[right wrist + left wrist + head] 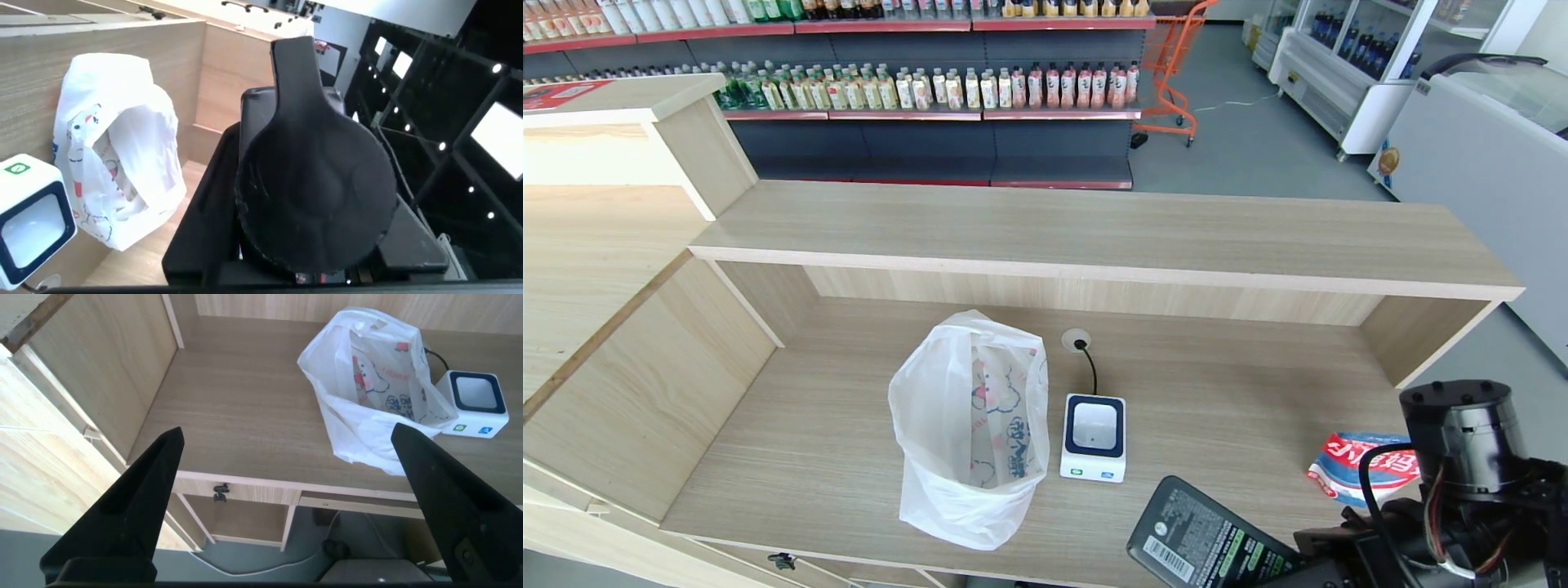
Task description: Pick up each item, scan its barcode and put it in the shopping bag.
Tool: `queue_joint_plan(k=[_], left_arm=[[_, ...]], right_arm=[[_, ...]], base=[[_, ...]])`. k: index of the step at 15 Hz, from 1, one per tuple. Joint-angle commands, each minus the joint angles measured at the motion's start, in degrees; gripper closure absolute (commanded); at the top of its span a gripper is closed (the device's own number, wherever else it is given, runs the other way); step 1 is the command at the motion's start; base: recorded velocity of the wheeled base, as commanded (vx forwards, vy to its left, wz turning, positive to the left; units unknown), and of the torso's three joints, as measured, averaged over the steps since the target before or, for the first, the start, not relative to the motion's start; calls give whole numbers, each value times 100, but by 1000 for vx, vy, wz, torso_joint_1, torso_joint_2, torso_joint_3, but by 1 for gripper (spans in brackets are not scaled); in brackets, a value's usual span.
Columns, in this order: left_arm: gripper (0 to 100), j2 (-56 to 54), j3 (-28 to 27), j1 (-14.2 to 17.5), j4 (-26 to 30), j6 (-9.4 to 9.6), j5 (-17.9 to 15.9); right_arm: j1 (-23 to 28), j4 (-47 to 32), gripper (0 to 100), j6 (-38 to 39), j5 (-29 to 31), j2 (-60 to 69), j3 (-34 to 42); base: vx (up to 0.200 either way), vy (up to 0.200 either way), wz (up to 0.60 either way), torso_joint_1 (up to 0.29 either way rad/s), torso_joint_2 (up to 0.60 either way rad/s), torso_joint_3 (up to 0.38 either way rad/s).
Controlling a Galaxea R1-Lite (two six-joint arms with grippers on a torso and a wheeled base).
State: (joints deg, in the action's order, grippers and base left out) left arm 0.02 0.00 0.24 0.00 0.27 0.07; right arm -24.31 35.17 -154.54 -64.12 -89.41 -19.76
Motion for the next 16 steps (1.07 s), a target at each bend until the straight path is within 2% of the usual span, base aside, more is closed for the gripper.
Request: queue_joint_plan(k=[1, 2, 3, 4, 6, 7, 8, 9, 11, 12, 14, 15, 16], left_arm=[[0, -2, 0, 2, 0, 0, 1], [0, -2, 0, 2, 0, 0, 1], [0, -2, 0, 2, 0, 0, 1], [0, -2, 0, 2, 0, 0, 1], [0, -2, 0, 2, 0, 0, 1], [0, -2, 0, 2, 0, 0, 1], [0, -2, 0, -7, 0, 0, 1], [0, -2, 0, 2, 0, 0, 1], [0, -2, 0, 2, 0, 0, 1], [0, -2, 0, -7, 0, 0, 1], [0, -2, 0, 2, 0, 0, 1], [0, -2, 0, 2, 0, 0, 1], [0, -2, 0, 2, 0, 0, 1]], right_arm=[[251, -37, 100, 530, 14, 389, 60], [418, -37, 100, 1304, 14, 749, 25], [532, -28, 100, 1655, 40, 907, 25], [1112, -72, 100, 2824, 137, 1189, 25], [2088, -581, 100, 4468, 937, 1619, 148], [2369, -766, 100, 4969, 1130, 1777, 113], [2870, -801, 100, 6041, 1446, 2059, -89], [3011, -871, 100, 6990, 1482, 2111, -1], [3002, -871, 100, 9398, 1587, 2032, -274], [2941, -880, 100, 10479, 1886, 1927, -397], [2211, -863, 100, 13142, 2905, 1654, -485], [1833, -854, 100, 14347, 3072, 1496, -608], [1675, -845, 100, 14918, 3134, 1347, -705]], base=[[0, 0, 0, 0, 0, 0], [0, 0, 0, 0, 0, 0], [0, 0, 0, 0, 0, 0], [0, 0, 0, 0, 0, 0], [0, 0, 0, 0, 0, 0], [0, 0, 0, 0, 0, 0], [0, 0, 0, 0, 0, 0], [0, 0, 0, 0, 0, 0], [0, 0, 0, 0, 0, 0], [0, 0, 0, 0, 0, 0], [0, 0, 0, 0, 0, 0], [0, 0, 0, 0, 0, 0], [0, 0, 0, 0, 0, 0]])
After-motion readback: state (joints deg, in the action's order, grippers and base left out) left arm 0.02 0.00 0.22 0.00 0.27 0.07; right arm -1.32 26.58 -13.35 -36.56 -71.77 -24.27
